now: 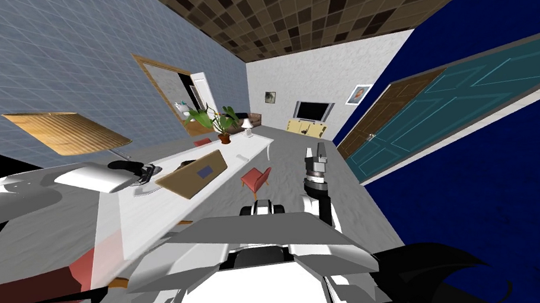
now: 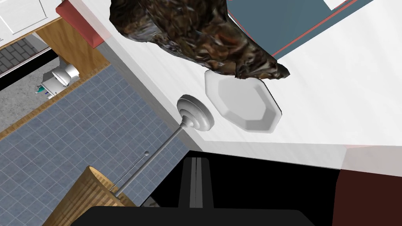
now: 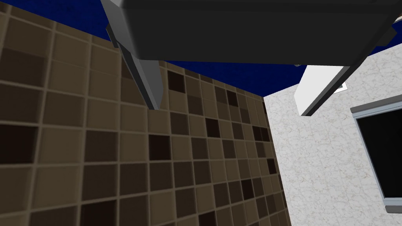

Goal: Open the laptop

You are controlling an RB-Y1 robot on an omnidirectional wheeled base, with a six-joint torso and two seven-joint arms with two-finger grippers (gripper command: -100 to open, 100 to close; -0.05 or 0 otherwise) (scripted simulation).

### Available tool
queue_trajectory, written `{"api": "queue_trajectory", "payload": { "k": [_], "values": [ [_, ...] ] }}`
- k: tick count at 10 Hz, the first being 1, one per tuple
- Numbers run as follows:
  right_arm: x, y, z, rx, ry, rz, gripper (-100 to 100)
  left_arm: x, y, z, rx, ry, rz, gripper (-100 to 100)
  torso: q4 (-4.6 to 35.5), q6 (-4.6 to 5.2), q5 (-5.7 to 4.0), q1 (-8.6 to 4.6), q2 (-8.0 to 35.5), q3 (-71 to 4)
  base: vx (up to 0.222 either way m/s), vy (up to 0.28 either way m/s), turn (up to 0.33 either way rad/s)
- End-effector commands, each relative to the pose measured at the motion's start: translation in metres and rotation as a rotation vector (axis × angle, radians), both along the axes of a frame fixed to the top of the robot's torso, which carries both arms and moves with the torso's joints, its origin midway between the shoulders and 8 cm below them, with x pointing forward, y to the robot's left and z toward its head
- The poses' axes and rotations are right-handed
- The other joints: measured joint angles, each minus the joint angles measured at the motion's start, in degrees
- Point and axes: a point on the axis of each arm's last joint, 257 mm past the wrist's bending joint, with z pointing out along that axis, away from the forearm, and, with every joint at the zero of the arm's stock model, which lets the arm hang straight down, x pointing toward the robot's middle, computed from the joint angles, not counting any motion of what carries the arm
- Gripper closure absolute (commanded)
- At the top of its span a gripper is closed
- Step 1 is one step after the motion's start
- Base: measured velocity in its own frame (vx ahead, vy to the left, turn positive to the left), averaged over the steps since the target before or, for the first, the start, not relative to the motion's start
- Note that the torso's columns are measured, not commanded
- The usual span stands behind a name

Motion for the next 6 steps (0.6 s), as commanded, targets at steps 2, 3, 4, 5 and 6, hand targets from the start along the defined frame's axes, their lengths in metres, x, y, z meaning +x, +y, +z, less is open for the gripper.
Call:
{"api": "queue_trajectory", "payload": {
  "k": [2,3,4,5,6],
  "values": [
    [0.0,0.0,0.0,0.0,0.0,0.0,0,-0.004,-0.027,-0.011,-0.073,0.031,0.007,100,0.02,-0.01,0.09,0.24,0.1,0.06,0.011,0.1,-0.023],
    [0.0,0.0,0.0,0.0,0.0,0.0,0,-0.007,-0.038,-0.016,-0.097,0.051,0.007,100,0.05,0.0,0.11,0.33,0.16,0.1,0.023,0.143,-0.04],
    [0.0,0.0,0.0,0.0,0.0,0.0,0,-0.008,-0.039,-0.017,-0.107,0.049,0.012,100,0.03,0.0,0.15,0.45,0.08,0.06,0.016,0.131,-0.021],
    [0.0,0.0,0.0,0.0,0.0,0.0,0,-0.012,-0.052,-0.024,-0.141,0.07,0.017,100,0.02,-0.02,0.14,0.37,0.08,0.05,0.004,0.156,-0.025],
    [0.0,0.0,0.0,0.0,0.0,0.0,0,-0.018,-0.063,-0.029,-0.165,0.094,0.021,100,0.03,0.0,0.12,0.38,0.1,0.06,0.008,0.196,-0.041]
  ]
}}
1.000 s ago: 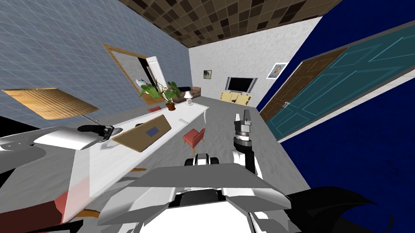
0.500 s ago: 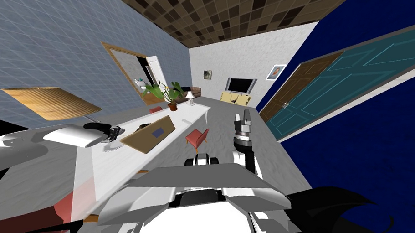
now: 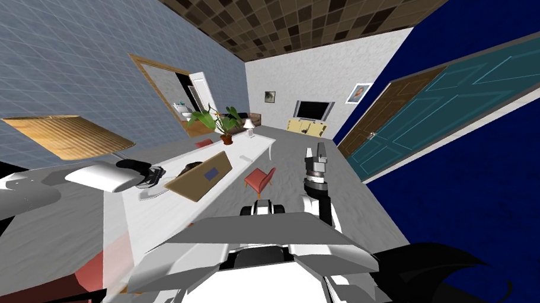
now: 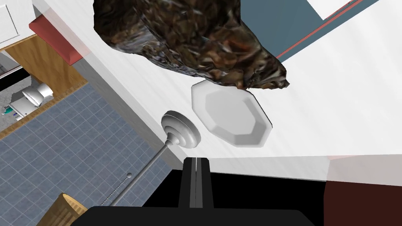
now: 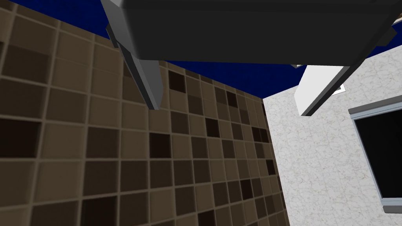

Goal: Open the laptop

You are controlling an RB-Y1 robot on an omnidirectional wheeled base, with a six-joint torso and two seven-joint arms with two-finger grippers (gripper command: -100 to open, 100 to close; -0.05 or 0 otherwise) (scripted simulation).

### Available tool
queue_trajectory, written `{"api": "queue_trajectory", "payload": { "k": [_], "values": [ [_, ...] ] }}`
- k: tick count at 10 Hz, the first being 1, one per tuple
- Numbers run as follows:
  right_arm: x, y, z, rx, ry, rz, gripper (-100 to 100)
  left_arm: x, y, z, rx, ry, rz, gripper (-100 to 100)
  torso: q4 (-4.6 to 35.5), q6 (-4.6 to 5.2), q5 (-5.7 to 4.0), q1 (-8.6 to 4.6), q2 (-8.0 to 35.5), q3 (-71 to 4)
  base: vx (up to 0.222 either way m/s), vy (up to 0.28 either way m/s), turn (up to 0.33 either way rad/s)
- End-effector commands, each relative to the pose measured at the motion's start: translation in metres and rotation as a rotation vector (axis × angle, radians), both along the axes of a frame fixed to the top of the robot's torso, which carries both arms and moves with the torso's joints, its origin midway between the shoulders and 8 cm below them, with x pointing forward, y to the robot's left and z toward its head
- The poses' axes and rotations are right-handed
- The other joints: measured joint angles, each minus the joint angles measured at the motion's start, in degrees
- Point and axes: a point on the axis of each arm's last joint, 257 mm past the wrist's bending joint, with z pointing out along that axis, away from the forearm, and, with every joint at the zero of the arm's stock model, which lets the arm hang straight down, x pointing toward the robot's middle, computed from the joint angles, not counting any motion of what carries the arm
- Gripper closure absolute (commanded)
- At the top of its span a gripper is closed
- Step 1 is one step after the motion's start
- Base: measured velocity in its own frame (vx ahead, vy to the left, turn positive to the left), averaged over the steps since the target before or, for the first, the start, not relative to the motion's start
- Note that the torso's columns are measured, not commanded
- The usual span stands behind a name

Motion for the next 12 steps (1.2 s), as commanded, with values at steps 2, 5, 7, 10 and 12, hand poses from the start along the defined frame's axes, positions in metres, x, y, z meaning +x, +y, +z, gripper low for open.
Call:
{"api": "queue_trajectory", "payload": {
  "k": [2,5,7,10,12],
  "values": [
    [0.0,0.0,0.0,0.0,0.0,0.0,0,-0.014,-0.032,-0.016,-0.086,0.059,0.02,100,-0.02,-0.01,-0.04,-0.2,-0.07,-0.04,0.025,0.123,-0.022],
    [0.0,0.0,0.0,0.001,0.0,0.0,0,-0.018,-0.022,-0.004,-0.089,0.045,0.079,-100,0.01,0.06,-0.18,-0.59,0.04,0.02,-0.004,-0.028,-0.102],
    [0.0,0.0,0.0,0.001,0.0,0.0,0,-0.023,-0.02,0.003,-0.103,0.043,0.124,-100,0.01,-0.01,-0.09,-0.27,0.03,0.02,-0.012,-0.095,-0.104],
    [0.0,0.0,0.0,0.001,0.0,0.0,0,-0.033,-0.017,0.017,-0.128,0.037,0.218,-100,-0.01,0.01,-0.01,-0.07,-0.03,-0.02,-0.012,-0.101,-0.137],
    [0.0,0.0,0.0,0.001,0.0,0.0,0,-0.04,-0.014,0.027,-0.145,0.03,0.284,-100,0.0,-0.01,-0.03,-0.1,-0.01,0.0,-0.007,-0.109,-0.146]
  ]
}}
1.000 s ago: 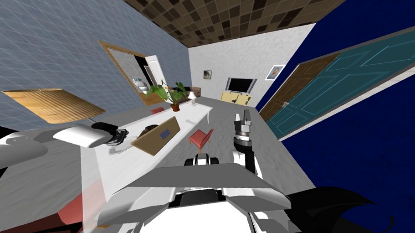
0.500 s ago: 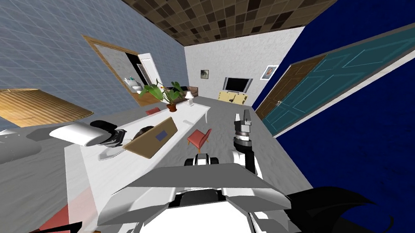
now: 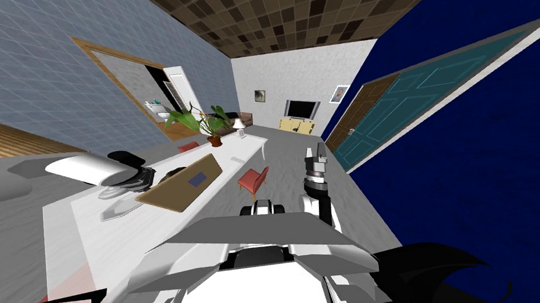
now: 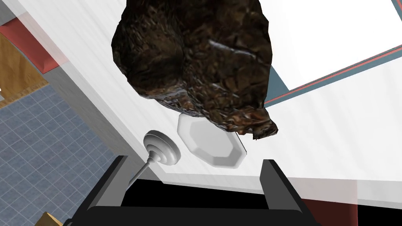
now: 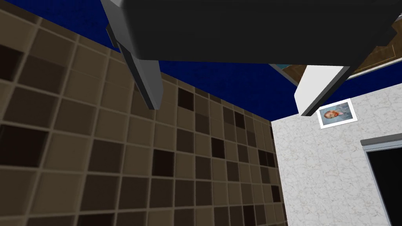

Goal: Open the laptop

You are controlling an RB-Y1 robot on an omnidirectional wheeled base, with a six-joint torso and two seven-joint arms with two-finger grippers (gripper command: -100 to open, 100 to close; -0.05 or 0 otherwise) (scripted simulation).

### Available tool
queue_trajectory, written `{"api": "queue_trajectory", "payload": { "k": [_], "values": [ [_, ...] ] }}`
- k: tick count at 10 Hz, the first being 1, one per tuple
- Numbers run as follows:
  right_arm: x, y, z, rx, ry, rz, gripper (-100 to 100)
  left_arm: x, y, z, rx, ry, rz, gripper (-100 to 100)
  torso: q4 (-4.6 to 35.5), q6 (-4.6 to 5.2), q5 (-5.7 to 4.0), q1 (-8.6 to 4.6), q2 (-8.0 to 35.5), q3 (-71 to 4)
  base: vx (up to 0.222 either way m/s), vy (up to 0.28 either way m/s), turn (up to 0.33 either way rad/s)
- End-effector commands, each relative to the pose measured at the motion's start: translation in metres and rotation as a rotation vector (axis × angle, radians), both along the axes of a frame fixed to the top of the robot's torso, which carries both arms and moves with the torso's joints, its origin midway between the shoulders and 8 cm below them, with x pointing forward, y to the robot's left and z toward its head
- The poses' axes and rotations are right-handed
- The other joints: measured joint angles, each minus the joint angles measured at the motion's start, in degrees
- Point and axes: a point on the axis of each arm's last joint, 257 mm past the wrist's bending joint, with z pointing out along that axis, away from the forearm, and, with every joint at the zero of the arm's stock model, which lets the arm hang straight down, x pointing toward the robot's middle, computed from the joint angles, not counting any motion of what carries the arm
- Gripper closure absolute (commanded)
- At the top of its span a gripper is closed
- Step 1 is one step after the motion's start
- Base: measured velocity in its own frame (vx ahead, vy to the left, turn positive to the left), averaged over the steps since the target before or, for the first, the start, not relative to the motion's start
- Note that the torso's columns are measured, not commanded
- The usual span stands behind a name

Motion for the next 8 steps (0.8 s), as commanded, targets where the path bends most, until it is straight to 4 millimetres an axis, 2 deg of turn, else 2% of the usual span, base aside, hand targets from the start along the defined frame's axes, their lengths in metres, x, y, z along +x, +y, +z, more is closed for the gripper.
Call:
{"api": "queue_trajectory", "payload": {
  "k": [1,8],
  "values": [
    [0.0,0.0,0.0,0.0,0.0,0.0,0,-0.008,0.003,0.011,-0.018,-0.003,0.082,-100,-0.02,0.02,-0.01,-0.02,-0.05,-0.04,0.008,-0.111,-0.126],
    [0.0,0.0,0.0,0.0,0.0,0.0,0,-0.03,0.003,0.04,-0.057,-0.015,0.278,-100,-0.03,0.18,-0.07,-0.23,-0.12,-0.09,0.004,-0.091,-0.122]
  ]
}}
